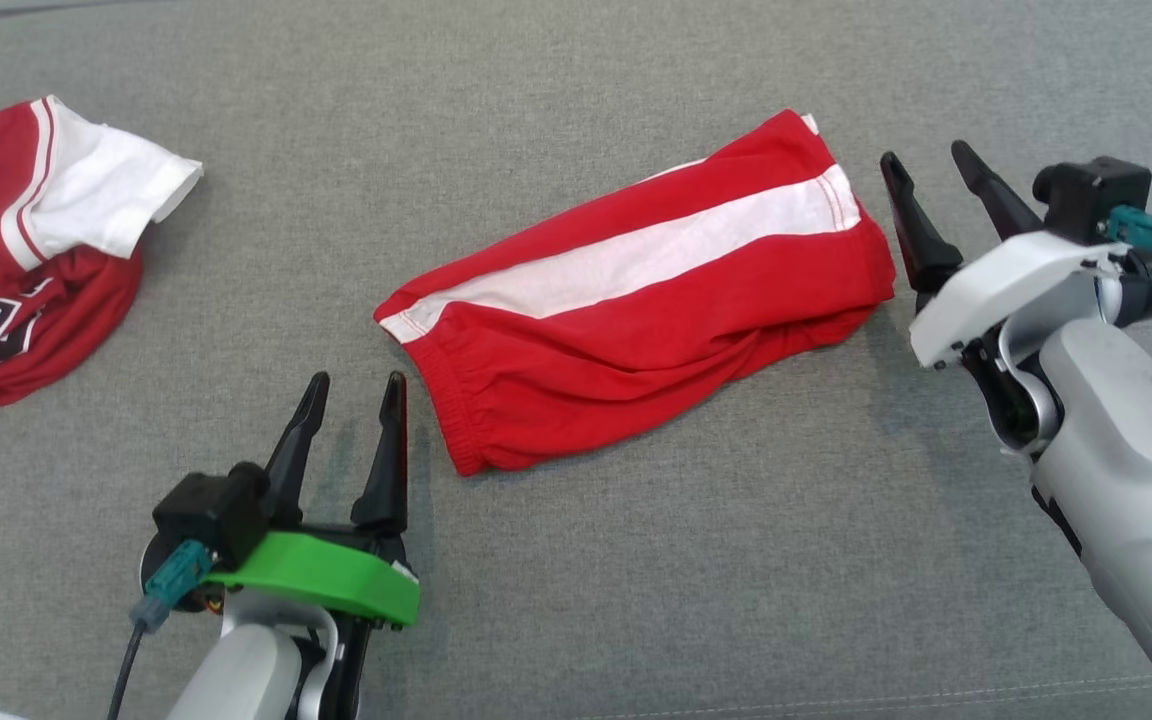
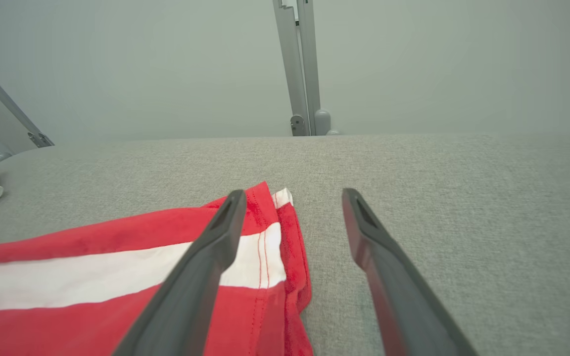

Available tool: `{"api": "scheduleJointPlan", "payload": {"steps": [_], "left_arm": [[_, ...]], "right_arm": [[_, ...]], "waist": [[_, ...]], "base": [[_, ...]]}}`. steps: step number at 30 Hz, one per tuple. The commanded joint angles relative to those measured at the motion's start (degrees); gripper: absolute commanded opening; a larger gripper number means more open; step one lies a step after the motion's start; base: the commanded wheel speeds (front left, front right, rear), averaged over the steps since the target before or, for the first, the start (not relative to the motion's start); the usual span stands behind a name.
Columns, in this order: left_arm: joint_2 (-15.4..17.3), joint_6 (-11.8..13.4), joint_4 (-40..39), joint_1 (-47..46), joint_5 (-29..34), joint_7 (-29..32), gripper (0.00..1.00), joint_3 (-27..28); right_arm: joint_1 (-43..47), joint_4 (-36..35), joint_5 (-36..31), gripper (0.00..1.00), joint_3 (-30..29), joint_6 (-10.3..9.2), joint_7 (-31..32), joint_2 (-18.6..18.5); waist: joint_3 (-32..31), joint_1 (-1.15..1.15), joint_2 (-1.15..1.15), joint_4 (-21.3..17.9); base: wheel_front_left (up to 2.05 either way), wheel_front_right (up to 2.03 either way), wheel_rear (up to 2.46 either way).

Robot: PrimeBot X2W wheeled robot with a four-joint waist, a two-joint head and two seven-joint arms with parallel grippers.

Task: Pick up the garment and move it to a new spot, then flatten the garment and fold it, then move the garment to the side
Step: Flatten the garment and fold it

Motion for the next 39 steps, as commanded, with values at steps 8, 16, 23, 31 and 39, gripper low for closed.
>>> {"api": "scheduleJointPlan", "payload": {"steps": [8,16,23,31,39], "left_arm": [[-2.0,3.5,-9.7,10.2,10.1,-0.9,1.00,8.4],[-6.8,0.0,-13.3,12.2,17.6,-0.9,1.00,12.6],[-10.0,-4.3,-12.2,9.0,20.4,-0.9,1.00,13.5],[-10.4,-4.7,-11.2,8.5,19.1,-0.9,1.00,13.4],[-10.4,-4.7,-10.7,9.4,19.5,-0.9,1.00,13.5]], "right_arm": [[7.5,-3.4,-2.6,1.00,-5.2,-0.05,-0.2,-1.1],[3.3,-2.1,-3.8,1.00,-10.4,-0.05,8.0,1.3],[-1.9,5.5,-8.3,1.00,-12.5,-0.05,14.0,2.4],[-1.2,11.3,-8.6,1.00,-13.4,-0.04,15.3,3.5],[0.5,12.9,-6.0,0.00,-12.0,-0.04,18.4,4.2]], "waist": [[-4.7,0.00,0.28,-1.3],[-0.4,0.00,0.28,2.8],[4.0,0.00,0.28,7.5],[3.9,0.00,0.28,9.2],[2.6,0.00,0.28,7.9]], "base": [[0.00,0.00,0.00],[0.00,0.00,0.00],[0.00,0.00,0.00],[0.00,0.00,0.00],[0.00,0.00,0.00]]}}
